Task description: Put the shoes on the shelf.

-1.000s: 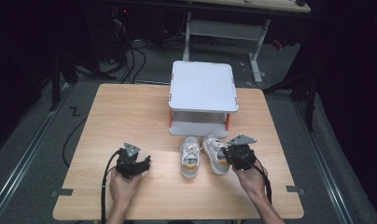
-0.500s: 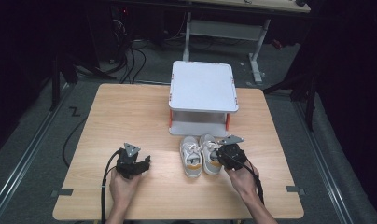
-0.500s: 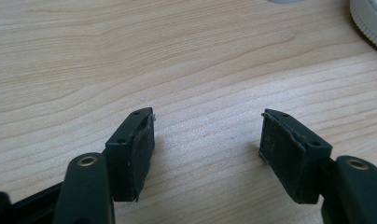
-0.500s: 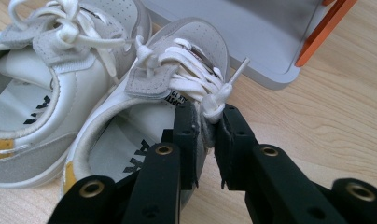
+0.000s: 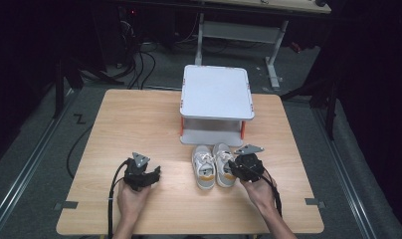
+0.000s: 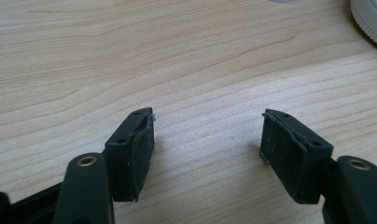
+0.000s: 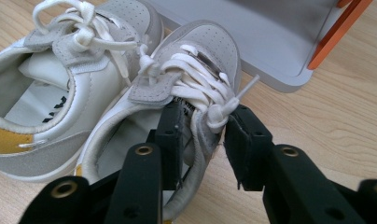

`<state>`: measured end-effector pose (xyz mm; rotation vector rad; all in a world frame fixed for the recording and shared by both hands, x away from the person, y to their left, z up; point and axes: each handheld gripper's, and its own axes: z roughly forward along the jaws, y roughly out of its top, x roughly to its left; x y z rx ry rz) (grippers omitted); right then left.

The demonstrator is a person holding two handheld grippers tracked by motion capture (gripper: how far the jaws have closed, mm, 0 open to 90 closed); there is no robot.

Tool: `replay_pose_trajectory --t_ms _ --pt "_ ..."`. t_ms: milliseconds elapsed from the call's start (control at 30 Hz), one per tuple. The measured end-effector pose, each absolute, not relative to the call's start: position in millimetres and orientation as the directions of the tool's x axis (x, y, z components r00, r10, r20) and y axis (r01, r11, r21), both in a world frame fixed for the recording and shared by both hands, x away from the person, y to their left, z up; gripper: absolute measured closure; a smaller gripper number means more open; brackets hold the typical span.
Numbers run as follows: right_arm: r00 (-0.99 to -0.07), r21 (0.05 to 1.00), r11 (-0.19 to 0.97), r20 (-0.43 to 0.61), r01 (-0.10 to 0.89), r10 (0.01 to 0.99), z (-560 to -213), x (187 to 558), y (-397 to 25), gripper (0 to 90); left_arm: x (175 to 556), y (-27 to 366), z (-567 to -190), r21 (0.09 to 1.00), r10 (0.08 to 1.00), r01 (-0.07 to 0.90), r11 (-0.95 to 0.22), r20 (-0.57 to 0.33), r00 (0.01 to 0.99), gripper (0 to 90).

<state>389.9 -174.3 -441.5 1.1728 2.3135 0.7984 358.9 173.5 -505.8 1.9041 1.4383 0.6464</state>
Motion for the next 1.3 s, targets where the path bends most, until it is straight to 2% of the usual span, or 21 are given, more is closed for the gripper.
replay_pose_trajectory --t_ms 133,200,333,367,433,567,667,700,800,833,900,1033,1300 --pt "-0.553 0.656 0.463 -0.083 0.596 0.829 -440.4 390.9 -178.1 60.0 358.9 173.5 -505.8 0.749 0.962 0.638 -0.180 -0.002 0.273 35.2" --pt "-0.552 0.669 0.442 -0.056 0.598 0.832 -439.0 390.1 -182.3 53.8 359.0 173.1 -505.8 0.749 0.962 0.638 -0.179 -0.004 0.274 34.6" --pt "-0.553 0.694 0.411 -0.022 0.591 0.833 -436.8 388.5 -189.3 50.0 359.6 172.0 -506.0 0.748 0.960 0.639 -0.180 -0.007 0.279 31.6" --pt "-0.552 0.710 0.392 -0.006 0.584 0.834 -434.0 385.6 -193.5 49.2 360.4 170.9 -505.9 0.745 0.959 0.644 -0.175 -0.021 0.284 27.5" --pt "-0.548 0.736 0.371 0.001 0.567 0.836 -429.2 381.3 -198.5 49.0 360.4 167.6 -504.7 0.733 0.963 0.658 -0.176 -0.012 0.270 25.2" --pt "-0.530 0.771 0.306 0.048 0.559 0.846 -425.5 379.0 -214.0 49.3 358.4 160.2 -498.9 0.717 0.962 0.671 -0.186 -0.005 0.272 27.2" --pt "-0.504 0.778 0.278 0.058 0.564 0.862 -428.8 378.7 -224.1 50.2 355.1 156.2 -493.8 0.732 0.959 0.661 -0.167 -0.035 0.281 27.4" --pt "-0.467 0.770 0.256 0.061 0.584 0.882 -438.8 380.4 -236.4 51.3 352.7 150.8 -487.2 0.737 0.955 0.658 -0.152 -0.063 0.291 27.2" --pt "-0.429 0.759 0.246 0.048 0.603 0.902 -449.6 382.8 -245.9 53.4 350.7 143.7 -479.4 0.743 0.948 0.655 -0.141 -0.089 0.305 27.3" --pt "-0.383 0.743 0.225 0.046 0.631 0.923 -463.7 386.2 -257.9 55.0 348.6 133.1 -471.2 0.752 0.940 0.645 -0.138 -0.105 0.324 27.3" --pt "-0.352 0.734 0.212 0.039 0.646 0.935 -474.4 388.9 -266.1 55.5 346.9 123.1 -465.6 0.760 0.938 0.635 -0.140 -0.105 0.332 26.9" --pt "-0.318 0.725 0.215 0.006 0.655 0.948 -485.4 392.1 -273.7 55.8 342.0 105.3 -455.6 0.776 0.933 0.616 -0.135 -0.110 0.343 26.6" --pt "-0.270 0.728 0.215 -0.044 0.651 0.962 -498.1 397.7 -284.3 55.4 336.5 65.3 -435.7 0.779 0.890 0.609 -0.151 -0.161 0.426 23.9"
